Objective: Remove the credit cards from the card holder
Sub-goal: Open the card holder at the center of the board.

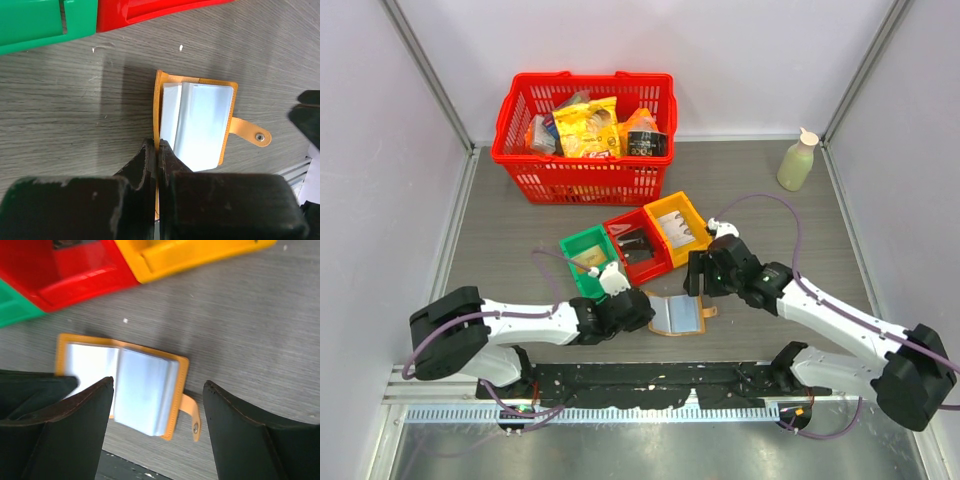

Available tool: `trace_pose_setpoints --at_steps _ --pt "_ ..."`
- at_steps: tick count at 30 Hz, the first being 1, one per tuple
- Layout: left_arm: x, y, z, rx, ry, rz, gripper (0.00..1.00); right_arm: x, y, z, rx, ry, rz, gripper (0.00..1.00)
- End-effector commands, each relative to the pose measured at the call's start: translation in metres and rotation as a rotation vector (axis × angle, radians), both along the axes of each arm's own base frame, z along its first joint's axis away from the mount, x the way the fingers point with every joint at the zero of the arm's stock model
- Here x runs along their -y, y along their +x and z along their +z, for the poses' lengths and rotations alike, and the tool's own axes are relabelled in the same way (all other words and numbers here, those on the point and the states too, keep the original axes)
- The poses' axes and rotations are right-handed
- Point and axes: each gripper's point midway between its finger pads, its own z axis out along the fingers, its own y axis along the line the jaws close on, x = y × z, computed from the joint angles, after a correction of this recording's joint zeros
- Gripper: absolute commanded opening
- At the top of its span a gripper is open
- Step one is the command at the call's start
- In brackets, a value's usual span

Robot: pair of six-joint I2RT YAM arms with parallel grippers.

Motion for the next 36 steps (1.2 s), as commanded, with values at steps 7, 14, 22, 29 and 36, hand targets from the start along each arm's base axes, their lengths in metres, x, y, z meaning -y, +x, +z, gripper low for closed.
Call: trace_pose_setpoints --at_steps 7,14,22,29,36 --pt "0.001 0.011 0.002 0.029 -0.082 0.114 0.00 -0.030 0.000 0.035 0.063 0.154 0.077 0.73" --pt "0.001 0.013 -0.004 0.033 -0.096 0.128 0.00 -0.038 -0.014 -0.008 -0.056 0.165 0.099 0.63" --pt "0.005 0.013 -0.006 0.035 -0.106 0.120 0.00 -0.043 -0.020 -0.029 -0.115 0.161 0.114 0.59" --pt "0.006 0.013 -0.007 0.033 -0.113 0.117 0.00 -0.037 -0.018 -0.035 -0.122 0.132 0.087 0.57" --pt "0.005 0.013 -0.007 0.032 -0.114 0.121 0.00 -0.022 -0.017 -0.036 -0.109 0.064 0.047 0.57"
